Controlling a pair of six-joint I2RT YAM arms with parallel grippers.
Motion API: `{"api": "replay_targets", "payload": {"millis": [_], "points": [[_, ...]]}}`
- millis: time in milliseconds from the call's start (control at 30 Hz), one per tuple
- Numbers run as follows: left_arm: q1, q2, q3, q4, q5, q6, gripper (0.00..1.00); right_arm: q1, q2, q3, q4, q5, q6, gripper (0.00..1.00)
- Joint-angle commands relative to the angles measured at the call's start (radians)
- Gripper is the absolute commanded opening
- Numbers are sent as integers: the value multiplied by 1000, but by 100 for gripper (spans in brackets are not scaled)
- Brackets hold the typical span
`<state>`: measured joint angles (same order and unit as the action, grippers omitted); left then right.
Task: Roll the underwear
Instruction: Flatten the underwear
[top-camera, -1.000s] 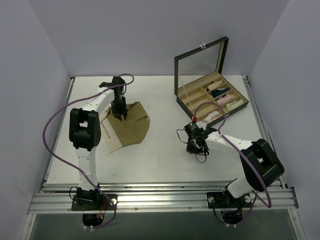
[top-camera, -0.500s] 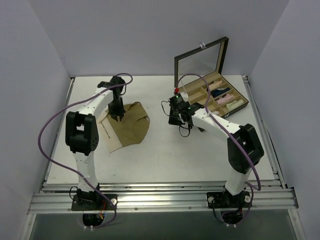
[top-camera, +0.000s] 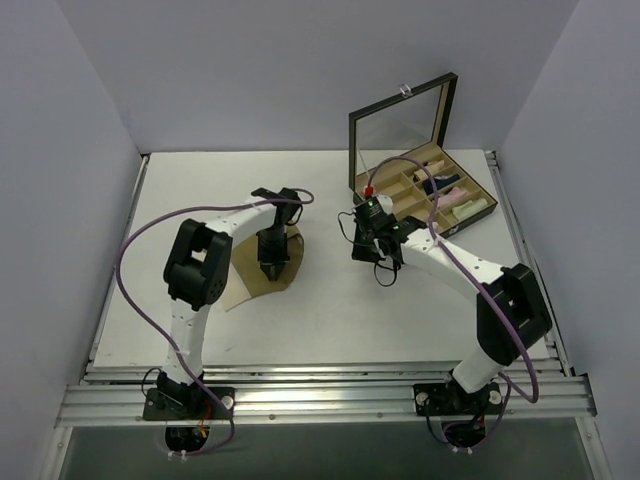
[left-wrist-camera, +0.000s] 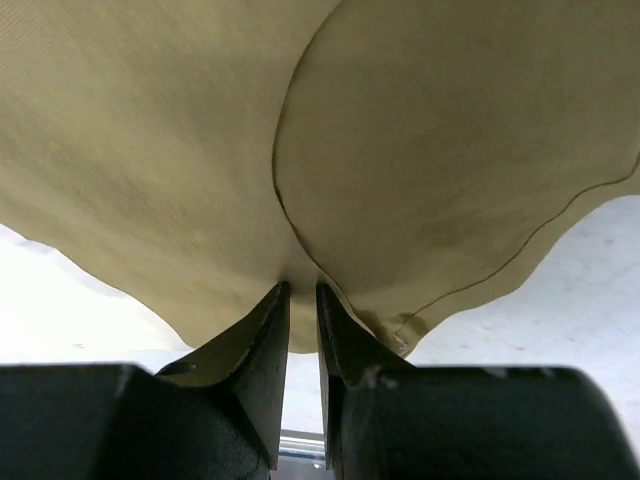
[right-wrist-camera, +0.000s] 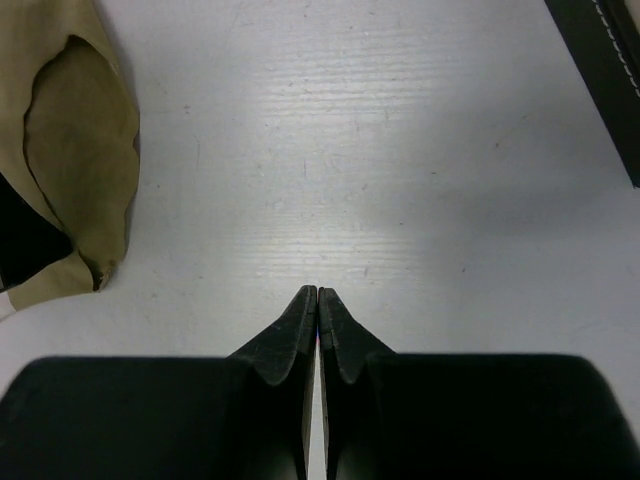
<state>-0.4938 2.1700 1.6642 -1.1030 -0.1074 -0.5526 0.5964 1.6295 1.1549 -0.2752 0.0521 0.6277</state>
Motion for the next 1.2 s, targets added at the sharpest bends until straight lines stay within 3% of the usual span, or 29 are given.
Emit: {"api": "replay_targets", "payload": {"millis": [0,200,300,400,533,567,733,800,867,967,1167], "points": [[-41,47,31,29,96,-65,26,-26,-83,-47,-30,15,10,1],[-185,108,169,91,331,-153,26,-37,-155,-112,-29,34,15,1],[-210,99,316,82,362,-187,27,-37,-189,-150,-16,35,33,1],[-174,57,454,11,310,-149,32,-27,-209,-188,20,25,61,1],[-18,60,554,-128,227,17,34,6,-188,-221,125,-12,95,1],[10,66,584,-152,151,49,34,14,-171,-215,132,-9,102,1],[153,66,545,-113,-40,198,36,71,-37,-144,209,-4,122,1],[187,82,562,-98,-66,224,38,83,27,-110,194,0,144,7],[198,108,572,-90,-64,255,39,109,58,-80,192,8,181,22],[196,132,582,-75,-40,301,40,144,118,-63,189,38,226,30],[173,157,525,-29,49,344,39,177,248,-29,199,54,224,28]]}}
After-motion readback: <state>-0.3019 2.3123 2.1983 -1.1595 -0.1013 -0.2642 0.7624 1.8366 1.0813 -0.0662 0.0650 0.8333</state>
